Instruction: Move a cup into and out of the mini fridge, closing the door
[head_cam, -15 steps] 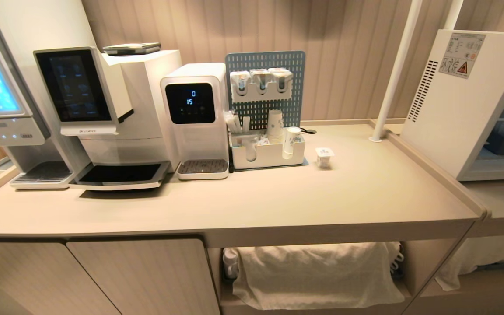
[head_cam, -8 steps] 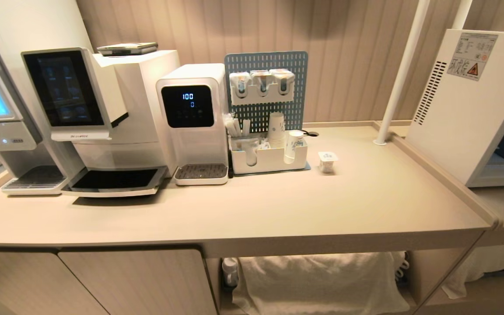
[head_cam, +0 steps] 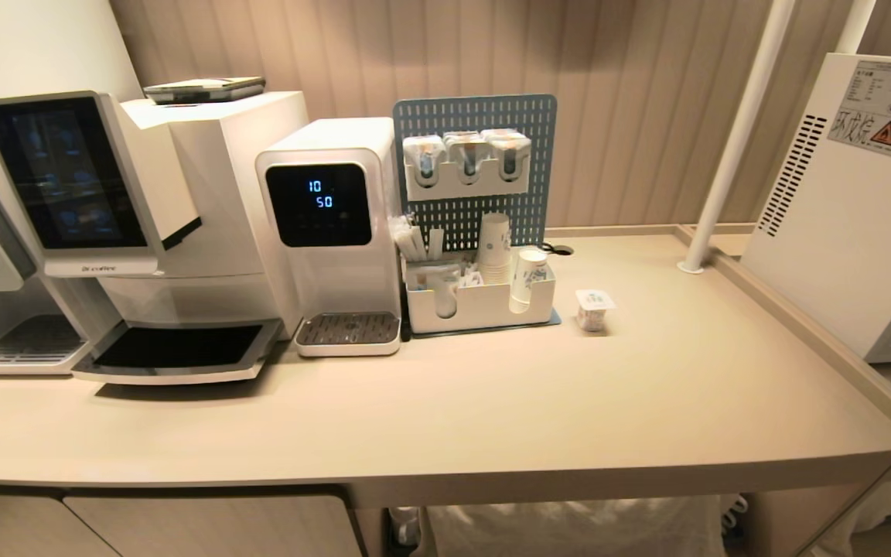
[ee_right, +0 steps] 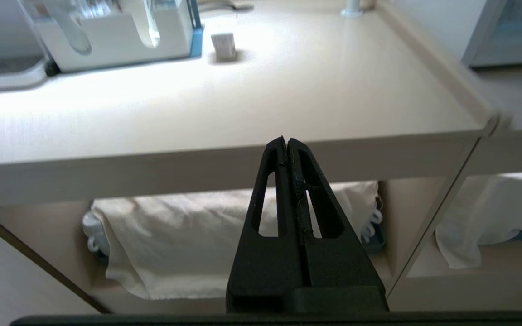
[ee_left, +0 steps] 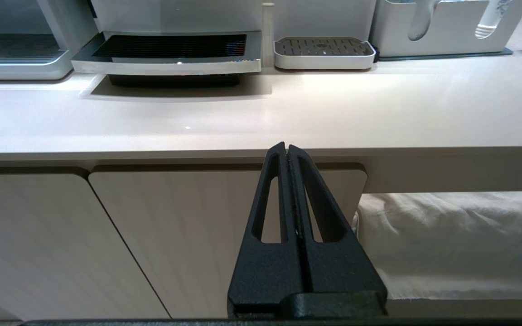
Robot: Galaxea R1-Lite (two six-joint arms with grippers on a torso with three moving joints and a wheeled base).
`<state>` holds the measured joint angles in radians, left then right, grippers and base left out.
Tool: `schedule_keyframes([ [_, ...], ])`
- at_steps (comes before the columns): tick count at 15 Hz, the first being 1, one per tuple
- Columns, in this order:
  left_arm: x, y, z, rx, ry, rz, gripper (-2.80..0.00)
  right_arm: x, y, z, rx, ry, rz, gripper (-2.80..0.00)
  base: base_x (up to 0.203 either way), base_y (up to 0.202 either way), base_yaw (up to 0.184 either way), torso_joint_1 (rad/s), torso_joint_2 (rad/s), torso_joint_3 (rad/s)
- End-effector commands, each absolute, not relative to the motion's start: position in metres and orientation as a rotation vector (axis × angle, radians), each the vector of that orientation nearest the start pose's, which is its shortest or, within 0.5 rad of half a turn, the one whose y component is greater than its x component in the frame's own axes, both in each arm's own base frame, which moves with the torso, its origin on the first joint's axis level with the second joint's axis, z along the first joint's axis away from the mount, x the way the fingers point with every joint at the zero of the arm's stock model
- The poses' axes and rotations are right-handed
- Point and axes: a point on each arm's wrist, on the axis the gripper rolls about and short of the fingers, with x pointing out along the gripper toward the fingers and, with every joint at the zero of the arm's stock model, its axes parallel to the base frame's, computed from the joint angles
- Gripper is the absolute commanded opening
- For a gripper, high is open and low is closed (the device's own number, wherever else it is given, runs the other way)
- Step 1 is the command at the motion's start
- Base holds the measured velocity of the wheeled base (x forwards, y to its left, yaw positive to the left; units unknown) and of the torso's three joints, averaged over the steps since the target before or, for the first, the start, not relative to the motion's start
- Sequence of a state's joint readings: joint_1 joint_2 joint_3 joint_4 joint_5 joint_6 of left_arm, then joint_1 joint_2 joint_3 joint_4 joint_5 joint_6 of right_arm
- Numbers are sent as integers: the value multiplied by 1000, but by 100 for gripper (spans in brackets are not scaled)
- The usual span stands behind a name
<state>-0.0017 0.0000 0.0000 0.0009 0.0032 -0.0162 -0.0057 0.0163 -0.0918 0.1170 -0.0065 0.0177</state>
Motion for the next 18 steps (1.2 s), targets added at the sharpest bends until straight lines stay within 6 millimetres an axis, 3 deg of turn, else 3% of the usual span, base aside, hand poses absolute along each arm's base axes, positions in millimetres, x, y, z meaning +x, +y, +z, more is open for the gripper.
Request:
schedule_keyframes([
  [1,-23,0,75,-17,3,2,-280,-30,0,121,24,47,-7,-280,0,0,0,0,0,0],
  [3,-23,0,75,-17,3,3,-280,-9,0,152,53,157,9,-280,0,0,0,0,0,0],
  [6,-23,0,75,-18,3,3,-280,68,1,185,95,406,49,-280,0,0,0,0,0,0],
  [8,-23,0,75,-21,3,3,-280,133,2,177,93,585,85,-280,0,0,0,0,0,0],
  [11,-23,0,75,-23,3,3,-280,235,2,126,62,740,105,-280,0,0,0,0,0,0],
  [12,-23,0,75,-23,3,3,-280,265,2,103,40,743,92,0,0,0,0,0,0,0],
  [15,-23,0,75,-25,3,3,-280,337,8,36,-69,638,35,0,0,0,0,0,0,0],
  [16,-23,0,75,-25,3,3,-280,358,13,23,-101,563,20,0,0,0,0,0,0,0],
  [18,-23,0,75,-25,3,3,-280,396,21,28,-136,423,0,0,0,0,0,0,0,0],
])
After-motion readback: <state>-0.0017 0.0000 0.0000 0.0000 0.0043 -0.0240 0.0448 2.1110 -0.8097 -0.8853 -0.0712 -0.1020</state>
